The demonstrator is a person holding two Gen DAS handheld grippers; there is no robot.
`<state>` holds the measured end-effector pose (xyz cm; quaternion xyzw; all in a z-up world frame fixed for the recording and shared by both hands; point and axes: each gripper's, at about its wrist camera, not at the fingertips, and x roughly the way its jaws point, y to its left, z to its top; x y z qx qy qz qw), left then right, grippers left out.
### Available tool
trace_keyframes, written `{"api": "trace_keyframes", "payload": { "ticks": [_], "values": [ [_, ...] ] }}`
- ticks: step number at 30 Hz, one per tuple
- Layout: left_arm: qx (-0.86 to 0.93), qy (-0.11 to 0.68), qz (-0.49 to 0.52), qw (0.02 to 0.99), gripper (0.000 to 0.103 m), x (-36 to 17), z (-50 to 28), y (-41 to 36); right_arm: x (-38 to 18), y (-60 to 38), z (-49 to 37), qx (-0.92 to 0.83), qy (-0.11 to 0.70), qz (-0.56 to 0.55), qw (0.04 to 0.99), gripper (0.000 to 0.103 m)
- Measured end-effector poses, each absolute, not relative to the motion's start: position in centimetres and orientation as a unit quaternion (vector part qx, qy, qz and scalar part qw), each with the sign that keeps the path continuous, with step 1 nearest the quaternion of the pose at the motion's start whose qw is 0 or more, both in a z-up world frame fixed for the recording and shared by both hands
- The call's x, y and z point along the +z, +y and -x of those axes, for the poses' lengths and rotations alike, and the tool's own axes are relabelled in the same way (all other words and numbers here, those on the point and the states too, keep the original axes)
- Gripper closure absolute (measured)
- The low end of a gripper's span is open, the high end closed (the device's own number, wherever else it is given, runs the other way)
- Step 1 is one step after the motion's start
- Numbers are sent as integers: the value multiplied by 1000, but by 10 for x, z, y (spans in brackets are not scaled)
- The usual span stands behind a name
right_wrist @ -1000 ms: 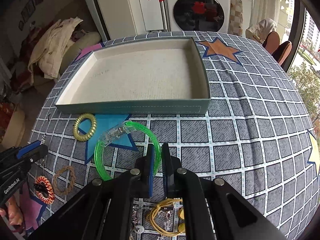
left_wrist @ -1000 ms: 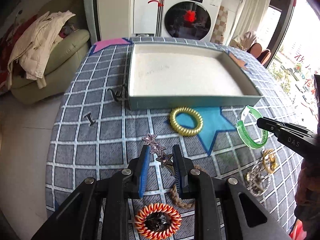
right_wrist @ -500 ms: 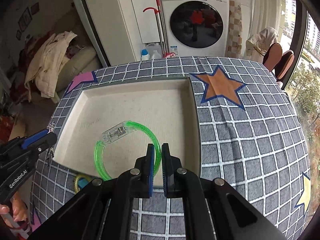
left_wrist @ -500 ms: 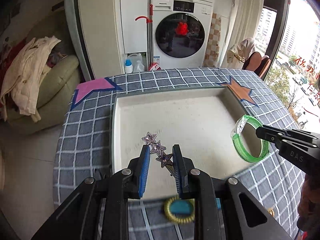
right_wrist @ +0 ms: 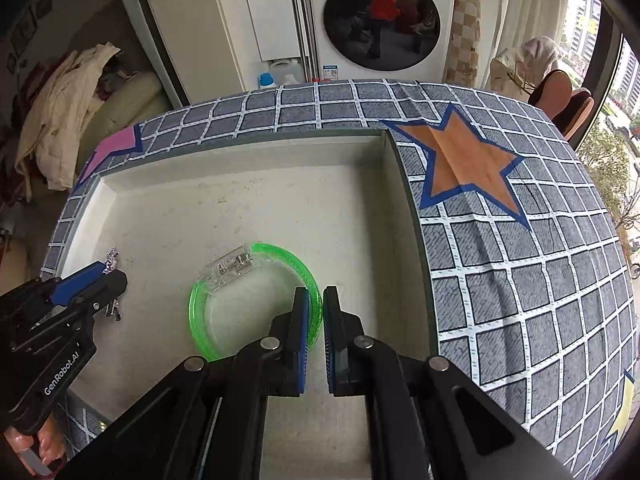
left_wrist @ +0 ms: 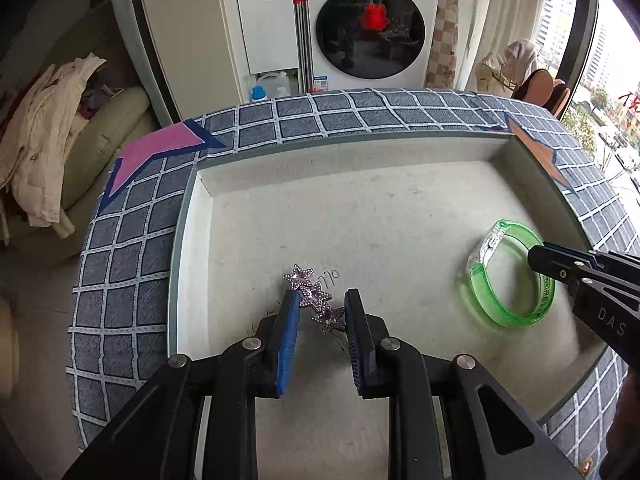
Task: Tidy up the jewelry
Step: 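Carry both items into the teal tray and open both tools, then grasp the orange-white coil bracelet with the left tool while the right tool grasps the brown coil bracelet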
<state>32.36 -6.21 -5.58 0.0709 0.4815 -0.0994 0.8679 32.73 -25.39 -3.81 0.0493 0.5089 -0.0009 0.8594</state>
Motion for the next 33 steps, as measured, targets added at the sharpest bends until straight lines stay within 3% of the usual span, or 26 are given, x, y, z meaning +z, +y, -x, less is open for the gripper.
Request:
{"api": "trace_keyframes", "payload": {
  "ticks": [6, 10, 16, 18, 24, 26, 28, 29, 33],
  "values": [
    [-75, 462, -108, 877, 60, -55, -318, -71, -38, -251, -325, 4, 508, -54, 860, 91],
    [-80, 462, -105, 877, 60, -53, -317, -68, -32, -252, -319, 12, 500, -66, 863, 56],
    [-81, 456, -96, 881, 57, -45, -312, -62, -11, -260, -300, 21, 477, -96, 873, 55],
    [-78, 455, -92, 882, 0, -41, -309, -59, -3, -263, -291, 23, 469, -104, 877, 53],
    [-77, 422, -91, 899, 0, -18, -290, -57, 16, -265, -255, 32, 446, -120, 886, 46],
    [-77, 409, -92, 905, 0, -7, -278, -52, 21, -267, -241, 37, 437, -127, 890, 39],
    [-87, 404, -87, 907, 0, 2, -265, -46, 28, -269, -223, 45, 418, -139, 897, 17],
    [-89, 403, -84, 907, 0, 6, -256, -41, 31, -269, -214, 51, 407, -147, 900, 14],
    [-107, 407, -82, 903, 0, 14, -222, -24, 38, -269, -179, 66, 380, -171, 907, 13]
  ]
}}
